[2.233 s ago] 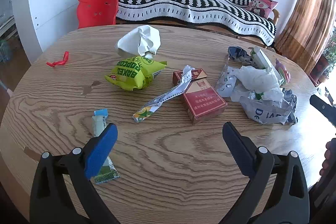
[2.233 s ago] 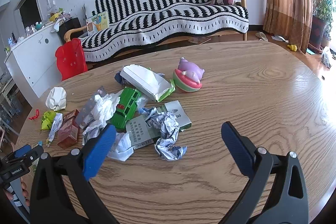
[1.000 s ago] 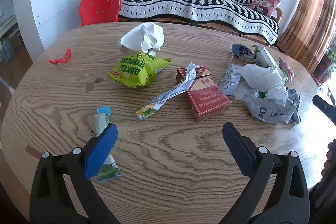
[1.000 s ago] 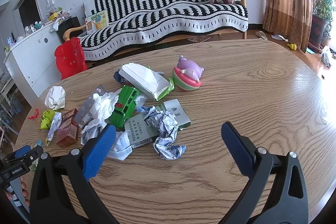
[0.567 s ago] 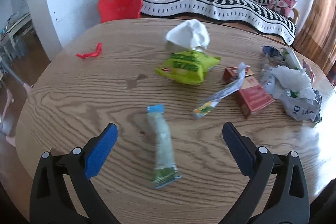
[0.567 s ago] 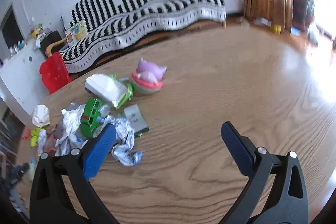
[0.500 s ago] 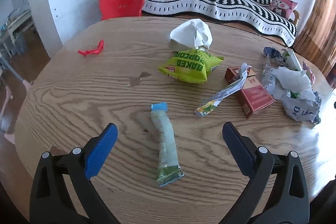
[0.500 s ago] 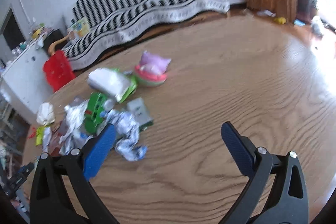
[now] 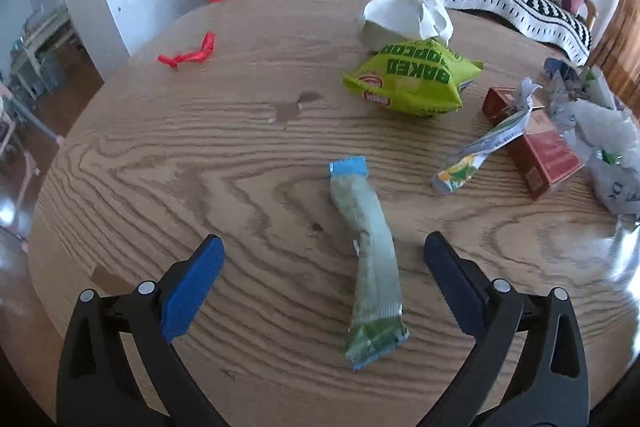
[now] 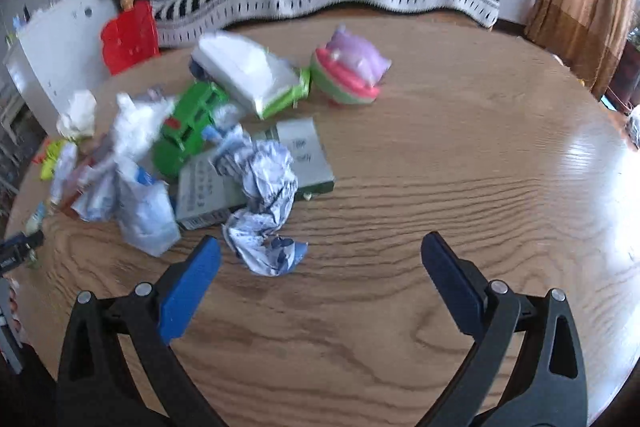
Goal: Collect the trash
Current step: 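Grasp the crumpled foil with the right gripper while the left grasps the green wrapper strip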
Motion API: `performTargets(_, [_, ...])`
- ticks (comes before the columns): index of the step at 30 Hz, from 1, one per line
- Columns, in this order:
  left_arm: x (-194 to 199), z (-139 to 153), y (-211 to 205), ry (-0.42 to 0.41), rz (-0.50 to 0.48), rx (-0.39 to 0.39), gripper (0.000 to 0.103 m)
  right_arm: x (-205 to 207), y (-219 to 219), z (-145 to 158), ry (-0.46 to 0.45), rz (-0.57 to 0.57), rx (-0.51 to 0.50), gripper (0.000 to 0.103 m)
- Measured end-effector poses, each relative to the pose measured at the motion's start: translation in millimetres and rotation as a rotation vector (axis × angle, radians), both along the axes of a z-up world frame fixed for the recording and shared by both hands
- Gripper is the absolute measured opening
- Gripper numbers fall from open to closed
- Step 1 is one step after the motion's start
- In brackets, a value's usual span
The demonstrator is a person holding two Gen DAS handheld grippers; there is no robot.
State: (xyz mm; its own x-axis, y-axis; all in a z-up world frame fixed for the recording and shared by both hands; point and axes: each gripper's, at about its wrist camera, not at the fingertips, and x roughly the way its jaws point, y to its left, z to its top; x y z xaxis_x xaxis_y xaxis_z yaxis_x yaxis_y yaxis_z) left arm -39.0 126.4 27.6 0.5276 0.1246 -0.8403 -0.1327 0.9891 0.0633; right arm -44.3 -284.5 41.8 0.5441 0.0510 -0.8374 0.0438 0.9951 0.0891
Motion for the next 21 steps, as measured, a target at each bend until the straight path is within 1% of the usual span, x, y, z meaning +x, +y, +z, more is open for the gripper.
performTargets(1, [1,0,0,-0.003,0.004,0.002,0.098,3,3,-1,-0.008,0.006,-0.033,0.097])
performTargets(2, [3,-1,0,-0.006,0.010,-0.011,0.098,5,7,0,-0.019,0.021,-0.078,0.097])
performTargets(3, [3,-1,1,-0.011,0.017,-0.027,0.098,8,10,-2,-0.009,0.042,-0.103,0.097])
performTargets(5, [3,-2,0,-0.034,0.009,-0.021,0.098,13,11,-2,-0.013,0.068,-0.099,0.098])
performTargets(8, [3,-3,-1,-0.054,-0.006,-0.018,0.098,17,10,1,-0.015,0.070,-0.096,0.098])
performTargets(12, [6,-3,-2,-0.041,-0.022,-0.025,0.098,19,12,0,-0.021,0.094,-0.087,0.098])
performTargets(13, [6,-4,-3,-0.035,-0.038,-0.029,0.098,19,13,-2,-0.025,0.099,-0.080,0.095])
performTargets(14, [6,-3,-6,-0.036,-0.070,-0.033,0.088,17,14,-4,-0.036,0.104,-0.074,0.082])
performTargets(15, [3,0,-11,-0.055,-0.093,-0.032,0.071,16,16,-2,-0.054,0.119,-0.078,0.070])
performTargets(16, [2,4,-15,-0.071,-0.111,-0.024,0.012,10,20,-2,-0.073,0.126,-0.066,0.041])
performTargets(17, [3,5,-18,-0.065,-0.112,-0.025,0.008,11,18,0,-0.080,0.124,-0.060,0.027])
performTargets(18, [3,6,-18,-0.061,-0.114,-0.052,0.007,8,18,0,-0.074,0.121,-0.050,0.024])
performTargets(19, [5,7,-20,-0.056,-0.125,-0.087,0.007,6,17,0,-0.069,0.123,-0.042,0.023])
performTargets(21, [5,10,-26,-0.066,-0.144,-0.100,0.007,4,18,1,-0.062,0.128,-0.017,0.022])
